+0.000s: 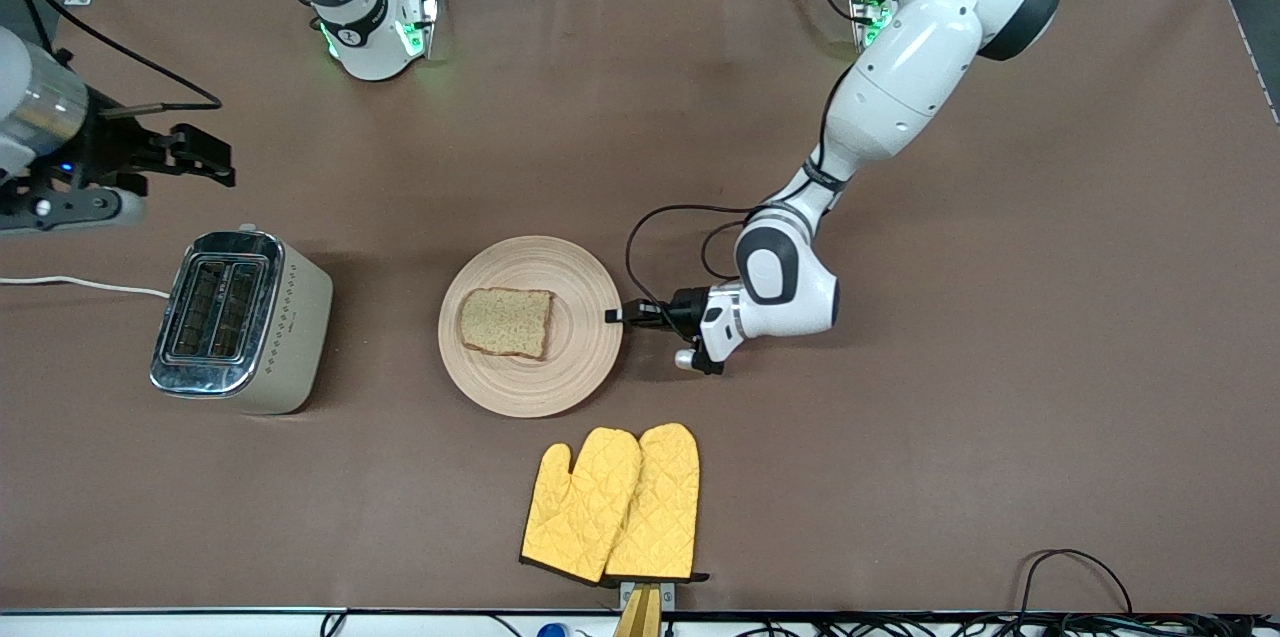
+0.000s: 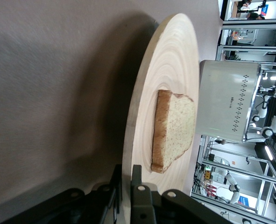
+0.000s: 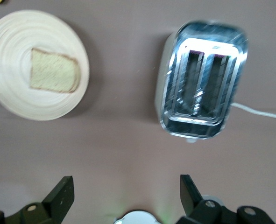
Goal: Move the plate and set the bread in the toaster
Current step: 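Push the wooden plate with the left gripper toward the toaster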
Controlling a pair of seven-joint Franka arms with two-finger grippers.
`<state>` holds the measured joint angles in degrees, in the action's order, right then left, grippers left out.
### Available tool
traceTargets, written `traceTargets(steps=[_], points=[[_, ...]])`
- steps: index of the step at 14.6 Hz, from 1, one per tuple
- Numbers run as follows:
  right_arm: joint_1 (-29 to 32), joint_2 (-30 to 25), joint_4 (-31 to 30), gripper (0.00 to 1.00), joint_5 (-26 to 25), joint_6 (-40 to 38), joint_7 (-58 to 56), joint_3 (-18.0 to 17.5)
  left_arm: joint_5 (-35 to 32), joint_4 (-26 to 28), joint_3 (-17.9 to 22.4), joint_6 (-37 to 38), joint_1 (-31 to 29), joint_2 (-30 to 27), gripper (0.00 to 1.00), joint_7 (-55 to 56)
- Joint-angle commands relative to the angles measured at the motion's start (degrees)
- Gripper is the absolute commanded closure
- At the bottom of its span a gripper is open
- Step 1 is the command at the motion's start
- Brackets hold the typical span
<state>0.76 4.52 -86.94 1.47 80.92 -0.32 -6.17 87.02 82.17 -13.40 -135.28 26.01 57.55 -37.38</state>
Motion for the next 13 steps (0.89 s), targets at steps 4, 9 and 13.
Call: traceTargets(steps=[4,9,13], points=[[3.29,-4.17,-16.76,0.00,4.51,10.65,0.41,0.19,0.79,-2.45,0.30,-0.42,-0.69,0.29,0.18,0.46],[-0.38,-4.16,-26.33,0.00,8.03,21.19,5.39,-0.16,-9.64,3.07,0.57,1.41,-8.67,-5.50,0.00,6.59],[-5.75,-2.42,-34.08,0.00,8.90,37.35,9.98,-0.16,-31.15,8.09,0.57,6.86,-18.08,-14.20,0.00,14.51]])
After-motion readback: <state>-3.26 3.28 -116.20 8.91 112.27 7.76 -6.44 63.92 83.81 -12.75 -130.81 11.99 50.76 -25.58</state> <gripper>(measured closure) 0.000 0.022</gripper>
